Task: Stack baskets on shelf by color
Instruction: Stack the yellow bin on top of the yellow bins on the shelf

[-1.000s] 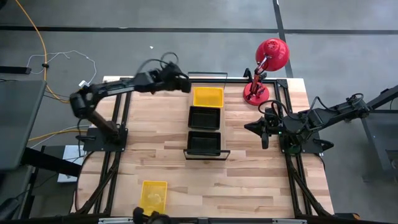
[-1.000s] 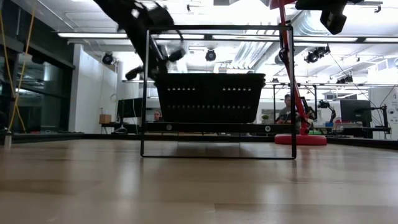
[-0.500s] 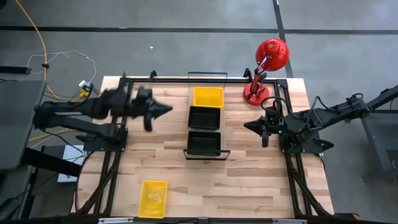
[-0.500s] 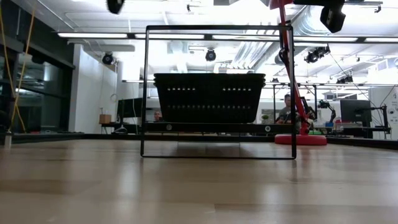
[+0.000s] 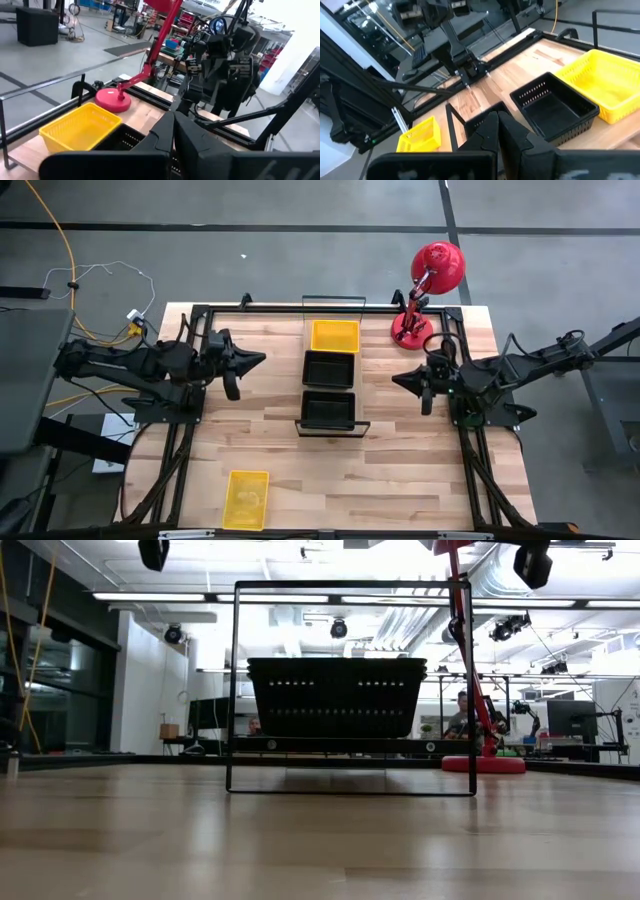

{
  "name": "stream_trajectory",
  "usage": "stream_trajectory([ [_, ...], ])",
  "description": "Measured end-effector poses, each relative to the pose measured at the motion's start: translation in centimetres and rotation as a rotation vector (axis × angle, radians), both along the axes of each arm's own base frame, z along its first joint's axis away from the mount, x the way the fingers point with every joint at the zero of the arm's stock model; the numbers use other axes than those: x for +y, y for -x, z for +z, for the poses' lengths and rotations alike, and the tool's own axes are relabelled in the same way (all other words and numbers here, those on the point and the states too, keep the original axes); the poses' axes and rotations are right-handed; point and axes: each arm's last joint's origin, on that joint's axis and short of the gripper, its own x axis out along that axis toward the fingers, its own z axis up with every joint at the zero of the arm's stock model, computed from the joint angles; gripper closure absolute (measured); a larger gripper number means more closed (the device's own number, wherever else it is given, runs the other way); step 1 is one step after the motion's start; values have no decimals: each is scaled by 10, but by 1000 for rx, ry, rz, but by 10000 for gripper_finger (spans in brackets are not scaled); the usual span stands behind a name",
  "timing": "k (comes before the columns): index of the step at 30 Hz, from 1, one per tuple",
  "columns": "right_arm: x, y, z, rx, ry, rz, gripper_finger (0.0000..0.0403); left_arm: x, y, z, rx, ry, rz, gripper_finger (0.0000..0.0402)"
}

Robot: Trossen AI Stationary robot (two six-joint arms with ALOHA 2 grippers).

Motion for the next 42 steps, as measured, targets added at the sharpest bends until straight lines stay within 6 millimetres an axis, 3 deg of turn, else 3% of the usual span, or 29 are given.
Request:
stream_trajectory([
  [16, 1, -1, 6, -41, 106, 31, 403, 0, 0, 0, 34, -76, -7, 401],
  [21, 8, -6, 2, 16, 484, 309, 403, 0, 0, 0, 35, -76, -7, 401],
  [23, 8, -7, 1, 19, 562, 346, 403, 0, 0, 0, 36, -77, -7, 401],
  [31, 7, -6, 1, 25, 547, 303, 403, 0, -1, -1, 40, -77, -7, 401],
  [37, 7, -6, 1, 15, 399, 260, 403, 0, -6, -4, 58, -78, -8, 401],
  [42, 7, -6, 1, 18, 439, 269, 403, -2, -7, -4, 59, -72, -57, 401],
])
